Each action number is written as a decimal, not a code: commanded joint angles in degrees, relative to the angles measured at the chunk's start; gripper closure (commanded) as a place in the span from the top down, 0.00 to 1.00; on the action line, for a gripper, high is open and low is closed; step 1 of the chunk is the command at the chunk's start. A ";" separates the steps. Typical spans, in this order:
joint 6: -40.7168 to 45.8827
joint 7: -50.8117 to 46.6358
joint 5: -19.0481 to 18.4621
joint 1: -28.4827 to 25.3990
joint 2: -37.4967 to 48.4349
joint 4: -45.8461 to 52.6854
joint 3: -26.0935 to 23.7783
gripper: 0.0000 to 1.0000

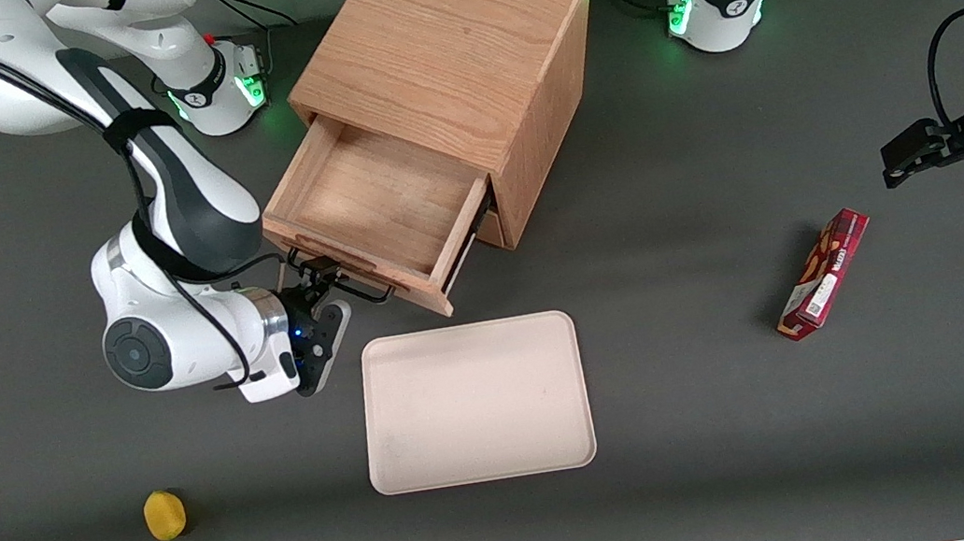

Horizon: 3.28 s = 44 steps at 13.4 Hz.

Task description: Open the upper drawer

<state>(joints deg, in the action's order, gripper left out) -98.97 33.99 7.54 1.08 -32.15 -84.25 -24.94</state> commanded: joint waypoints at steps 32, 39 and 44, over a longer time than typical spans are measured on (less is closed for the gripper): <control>25.15 -44.18 -3.85 0.15 19.39 12.64 14.11 1.00; -1.56 -43.04 -4.55 0.15 42.25 -28.06 15.89 1.00; -1.05 -43.39 -9.74 0.24 40.94 -24.13 17.82 1.00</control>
<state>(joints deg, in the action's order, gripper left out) -99.64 -8.18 -0.77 1.46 8.96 -109.86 -8.56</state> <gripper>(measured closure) 0.000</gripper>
